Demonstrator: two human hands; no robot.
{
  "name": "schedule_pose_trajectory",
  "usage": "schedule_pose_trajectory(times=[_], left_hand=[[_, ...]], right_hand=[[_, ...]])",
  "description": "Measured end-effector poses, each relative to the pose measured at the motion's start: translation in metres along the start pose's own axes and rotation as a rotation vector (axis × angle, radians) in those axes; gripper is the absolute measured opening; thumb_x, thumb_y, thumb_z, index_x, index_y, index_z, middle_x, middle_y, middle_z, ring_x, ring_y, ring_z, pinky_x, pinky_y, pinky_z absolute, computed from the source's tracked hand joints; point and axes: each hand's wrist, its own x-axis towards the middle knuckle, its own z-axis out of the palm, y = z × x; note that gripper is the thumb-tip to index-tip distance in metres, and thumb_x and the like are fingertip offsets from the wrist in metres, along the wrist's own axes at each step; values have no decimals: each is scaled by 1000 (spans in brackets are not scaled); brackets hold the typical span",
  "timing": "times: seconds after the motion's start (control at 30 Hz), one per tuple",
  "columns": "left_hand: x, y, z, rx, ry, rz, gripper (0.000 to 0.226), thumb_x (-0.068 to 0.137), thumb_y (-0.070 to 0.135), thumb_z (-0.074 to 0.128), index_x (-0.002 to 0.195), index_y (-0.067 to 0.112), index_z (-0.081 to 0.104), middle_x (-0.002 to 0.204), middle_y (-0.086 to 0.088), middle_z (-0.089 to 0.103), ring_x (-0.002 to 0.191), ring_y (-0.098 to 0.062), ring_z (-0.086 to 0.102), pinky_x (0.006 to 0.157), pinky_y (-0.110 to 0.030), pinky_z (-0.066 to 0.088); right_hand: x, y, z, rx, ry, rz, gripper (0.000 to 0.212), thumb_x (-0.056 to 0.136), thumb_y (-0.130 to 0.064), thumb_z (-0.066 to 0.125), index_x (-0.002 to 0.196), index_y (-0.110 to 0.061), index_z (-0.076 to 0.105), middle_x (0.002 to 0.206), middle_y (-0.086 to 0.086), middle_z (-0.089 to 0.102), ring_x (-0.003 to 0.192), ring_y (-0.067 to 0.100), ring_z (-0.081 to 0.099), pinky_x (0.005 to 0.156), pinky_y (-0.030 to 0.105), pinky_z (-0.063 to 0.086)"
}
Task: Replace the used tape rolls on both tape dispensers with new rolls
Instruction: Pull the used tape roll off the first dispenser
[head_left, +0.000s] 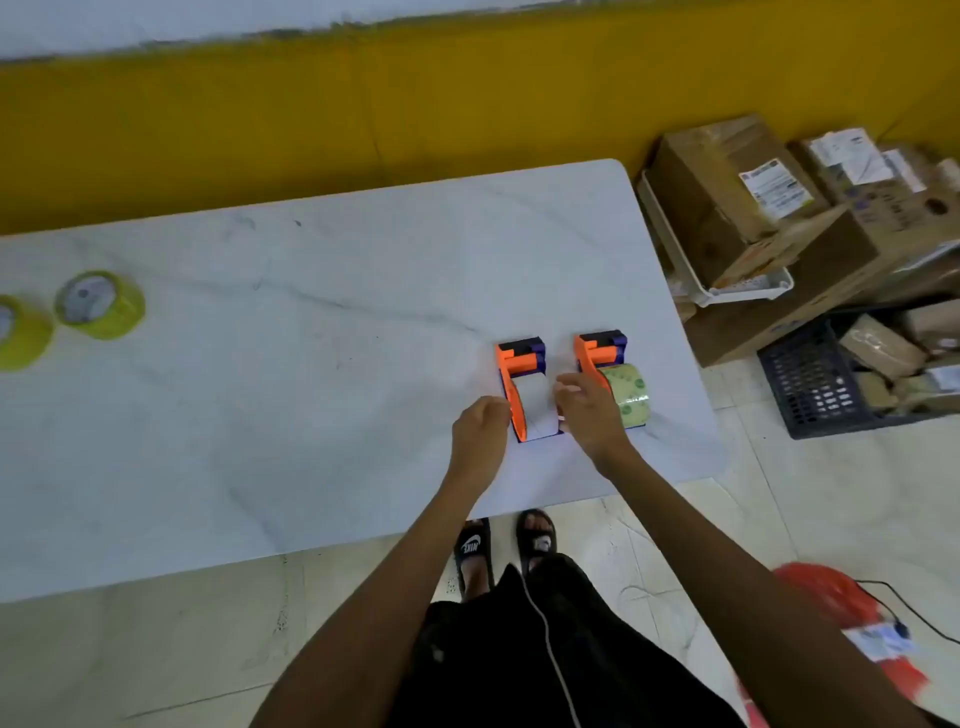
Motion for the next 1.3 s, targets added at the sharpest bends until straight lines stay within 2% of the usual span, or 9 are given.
schedule_pose_trajectory(times=[0.13,0.2,0.3,0.43,0.7,0.83,1.0,1.13,1.3], left_hand=[[4,-2,11,78,-16,-44,32,93,21,39,93,-4,60,90,-20,60,81,-27,55,73,-32,42],[4,-3,16,63,-39,-100,22,90,22,40,84,6,55,87,-14,54,82,-24,51,74,-32,40],[5,1,20,10,-25,-150,11,90,23,45,85,16,52,90,-9,53,86,-21,52,77,-32,42],[4,8,24,-57,1,-196,16,91,25,44,87,14,56,94,-12,58,87,-21,54,78,-32,44],[4,24,28,-164,91,-198,22,94,31,42,86,15,56,87,-10,57,82,-24,54,76,-34,44],[7,29,25,-215,83,-180,25,100,26,42,82,18,59,86,-6,65,80,-23,63,73,-28,51],[10,29,23,-219,96,-165,27,101,26,42,80,23,59,82,0,66,71,-15,64,65,-20,51],[11,29,23,-225,111,-192,25,100,25,43,82,20,60,84,-2,67,73,-16,65,67,-21,51],[9,30,26,-227,109,-213,23,97,24,45,86,10,60,88,-12,66,81,-24,64,79,-32,54]], right_hand=[[7,0,-1,10,-68,49,30,90,-30,48,114,-18,63,108,2,64,105,26,62,94,50,54],[10,-1,-3,4,-96,43,27,93,-25,48,114,-15,62,111,5,64,105,28,62,92,50,56],[11,-2,-8,-8,-123,12,26,96,-23,48,116,-12,62,108,4,62,102,27,62,91,49,56],[14,-2,-10,-4,-148,-23,24,96,-22,51,116,-13,62,100,-1,60,85,15,59,88,40,56],[18,-5,-19,88,-225,-16,21,90,-18,62,111,-15,65,106,10,70,95,24,67,76,28,57],[21,-17,-21,118,-220,-20,14,92,-16,62,105,-15,65,107,10,70,96,24,66,67,19,52],[21,-21,-21,107,-214,-37,17,92,-14,62,109,-11,65,98,5,68,83,12,64,55,7,47],[21,-20,-21,51,-187,-50,25,91,-18,63,114,-9,65,101,2,67,92,19,65,67,14,50],[22,-17,-27,13,-114,-87,24,88,-18,67,111,-9,68,94,2,67,82,14,63,65,14,48]])
